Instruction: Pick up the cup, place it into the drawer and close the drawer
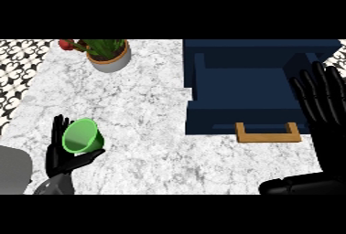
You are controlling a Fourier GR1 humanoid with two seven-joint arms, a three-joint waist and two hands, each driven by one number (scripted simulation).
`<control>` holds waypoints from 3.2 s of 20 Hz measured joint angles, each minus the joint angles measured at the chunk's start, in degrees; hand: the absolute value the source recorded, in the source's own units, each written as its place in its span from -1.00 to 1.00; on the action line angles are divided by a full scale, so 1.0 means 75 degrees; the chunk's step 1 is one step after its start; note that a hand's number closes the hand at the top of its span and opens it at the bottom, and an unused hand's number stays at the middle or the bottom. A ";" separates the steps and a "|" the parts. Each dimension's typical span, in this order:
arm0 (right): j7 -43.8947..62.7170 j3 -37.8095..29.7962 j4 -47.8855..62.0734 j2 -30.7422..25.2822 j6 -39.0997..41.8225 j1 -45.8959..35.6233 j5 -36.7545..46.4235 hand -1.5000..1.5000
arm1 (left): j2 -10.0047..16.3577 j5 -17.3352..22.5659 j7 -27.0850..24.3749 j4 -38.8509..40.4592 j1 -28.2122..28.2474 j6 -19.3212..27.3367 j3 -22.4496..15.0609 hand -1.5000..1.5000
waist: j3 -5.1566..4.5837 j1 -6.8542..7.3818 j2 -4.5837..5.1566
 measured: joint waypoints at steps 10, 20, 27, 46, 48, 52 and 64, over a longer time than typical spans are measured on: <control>-0.0061 0.0100 0.0063 0.0082 -0.0032 0.0027 0.0093 -1.00 | 0.0084 0.0214 -0.0240 0.0833 -0.0399 -0.1106 -0.0019 1.00 | -0.0003 -0.0010 0.0006; 0.0121 -0.0077 0.0029 -0.0044 -0.0027 -0.0126 -0.0023 -1.00 | -0.0034 0.0126 -0.0780 0.0838 -0.0566 -0.1004 -0.0110 1.00 | -0.0005 -0.0022 0.0011; 0.0005 -0.0114 0.0127 -0.0067 0.0046 -0.0095 -0.0046 -1.00 | -0.0049 -0.0037 -0.1051 0.0741 -0.0641 -0.0762 -0.0206 1.00 | -0.0004 -0.0022 0.0011; 0.0211 -0.0241 -0.0007 -0.0141 0.0010 -0.0016 -0.0102 -1.00 | -0.0903 0.0045 0.1209 -0.4225 -0.0154 -0.0740 -0.1782 1.00 | 0.0014 0.0116 -0.0052; 0.0183 -0.0188 -0.0064 -0.0098 0.0019 0.0085 -0.0087 -1.00 | -0.1063 0.0114 0.1806 -0.4972 -0.0145 -0.0501 -0.1957 1.00 | 0.0012 0.0106 -0.0050; 0.0126 -0.0236 0.0104 -0.0130 0.0039 -0.0062 -0.0087 -1.00 | -0.1264 0.0244 0.2828 -0.5872 -0.0520 0.0036 -0.2204 1.00 | 0.0010 0.0073 -0.0034; -0.0164 -0.0388 0.0228 -0.0184 0.0149 0.0040 -0.0097 -1.00 | -0.1434 -0.0079 0.4983 -0.6545 -0.2761 0.1784 -0.2619 1.00 | 0.0007 -0.0010 -0.0011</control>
